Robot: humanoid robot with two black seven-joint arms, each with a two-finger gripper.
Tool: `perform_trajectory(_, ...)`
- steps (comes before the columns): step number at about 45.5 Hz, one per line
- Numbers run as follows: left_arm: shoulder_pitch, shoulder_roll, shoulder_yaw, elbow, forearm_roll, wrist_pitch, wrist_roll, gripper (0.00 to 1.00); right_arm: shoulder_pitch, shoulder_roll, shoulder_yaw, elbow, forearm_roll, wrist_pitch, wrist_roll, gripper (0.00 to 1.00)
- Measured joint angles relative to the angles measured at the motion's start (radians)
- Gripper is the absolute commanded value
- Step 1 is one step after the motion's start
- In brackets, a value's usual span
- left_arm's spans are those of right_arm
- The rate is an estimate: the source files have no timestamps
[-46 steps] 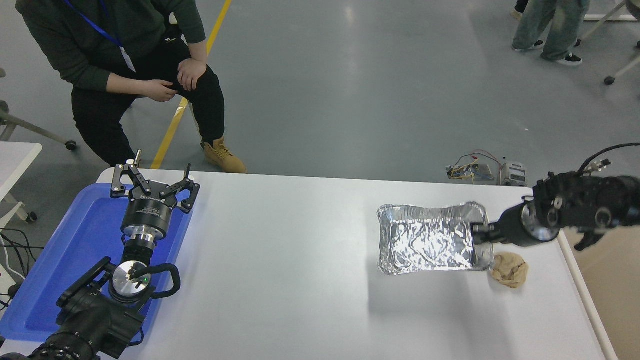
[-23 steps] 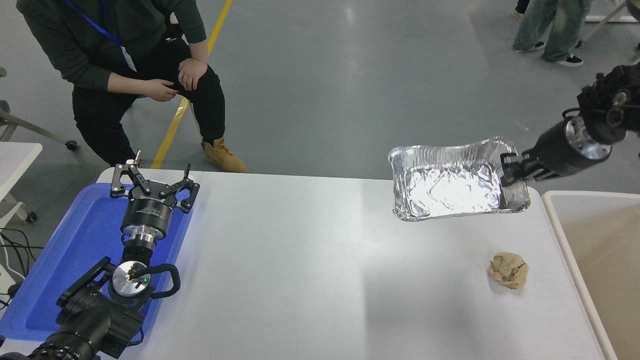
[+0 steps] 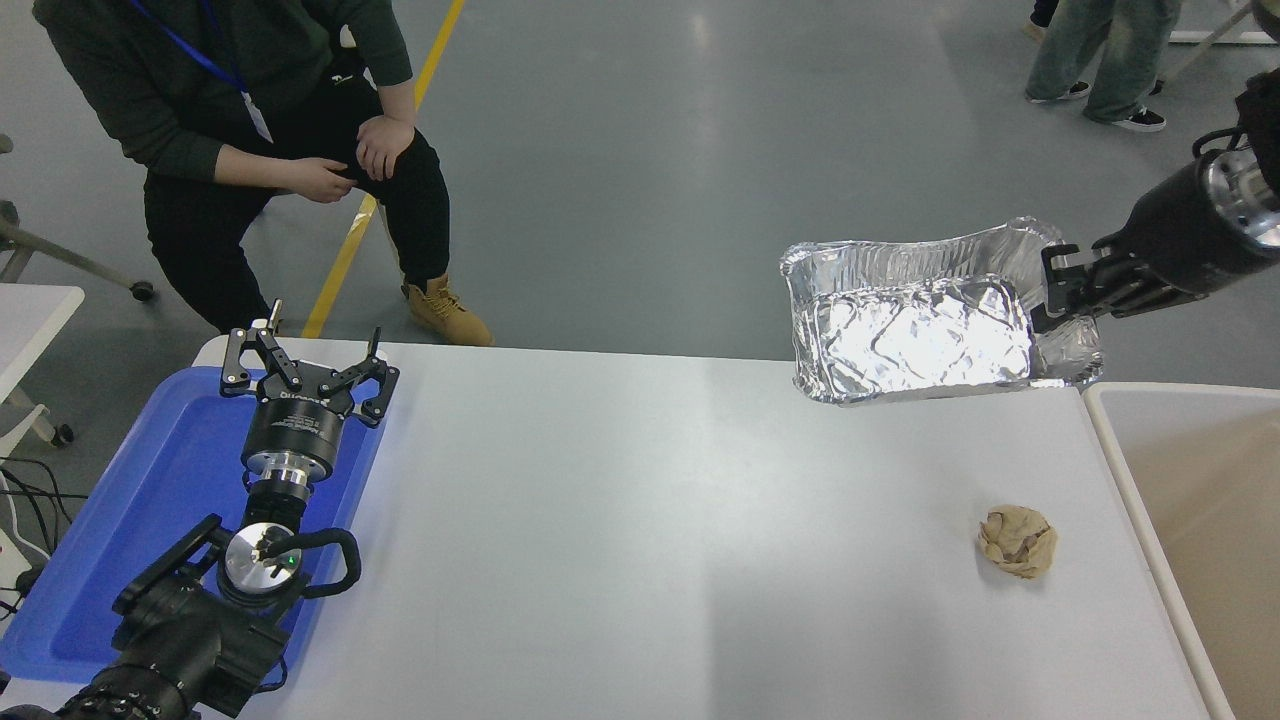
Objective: Pick up foil plate and place in dustbin
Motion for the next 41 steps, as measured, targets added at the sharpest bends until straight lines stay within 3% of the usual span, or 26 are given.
perform_trajectory(18,0.000,0.000,0.000,0.000,0.000,0.000,0.000,1.00,-0.048,-0.010,-0.004,-0.071,-0.024,-0.005,-0.001,0.00)
perform_trajectory(41,0.000,0.000,0.000,0.000,0.000,0.000,0.000,1.00,-0.509,-0.014,0.017,-0.589,0.007,-0.158,-0.002,0.00)
